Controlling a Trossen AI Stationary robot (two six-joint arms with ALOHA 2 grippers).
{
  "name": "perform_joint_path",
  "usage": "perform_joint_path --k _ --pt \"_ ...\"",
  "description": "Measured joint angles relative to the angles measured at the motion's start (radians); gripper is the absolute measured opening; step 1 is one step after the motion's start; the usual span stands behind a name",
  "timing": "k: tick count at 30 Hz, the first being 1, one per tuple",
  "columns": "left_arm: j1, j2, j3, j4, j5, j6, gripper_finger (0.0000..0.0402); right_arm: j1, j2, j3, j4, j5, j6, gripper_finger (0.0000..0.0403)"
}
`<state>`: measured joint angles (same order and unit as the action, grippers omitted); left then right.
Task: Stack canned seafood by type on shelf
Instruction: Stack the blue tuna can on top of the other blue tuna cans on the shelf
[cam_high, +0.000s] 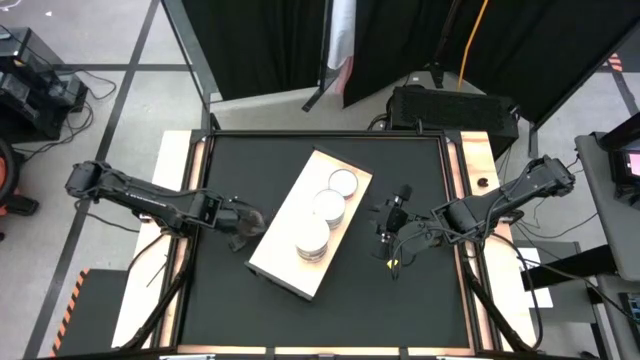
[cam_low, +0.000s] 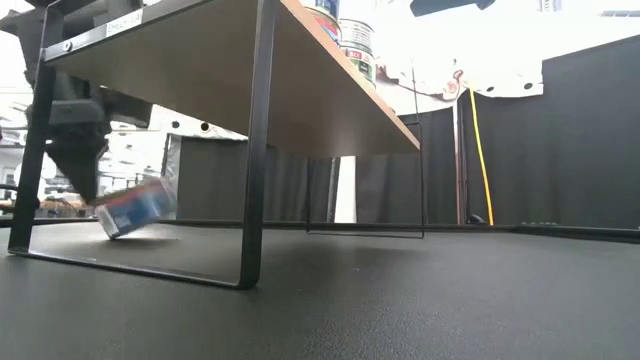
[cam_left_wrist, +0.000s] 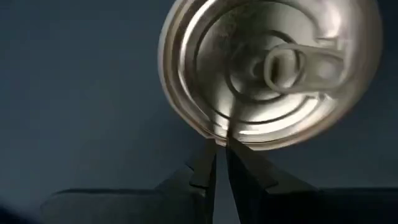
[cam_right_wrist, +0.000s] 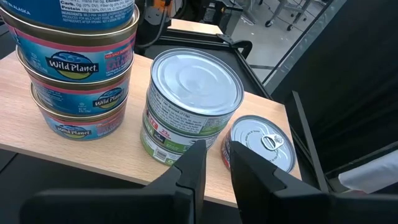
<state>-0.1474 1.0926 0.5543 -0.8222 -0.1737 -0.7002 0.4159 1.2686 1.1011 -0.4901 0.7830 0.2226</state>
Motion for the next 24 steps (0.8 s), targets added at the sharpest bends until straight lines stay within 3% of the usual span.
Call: perform_joint_path --k 24 --pt "-0.012 0.003 -0.054 -0.019 0.046 -0.081 0.0044 0.000 0.000 0.000 -0.007 -0.030 -0.003 0.0066"
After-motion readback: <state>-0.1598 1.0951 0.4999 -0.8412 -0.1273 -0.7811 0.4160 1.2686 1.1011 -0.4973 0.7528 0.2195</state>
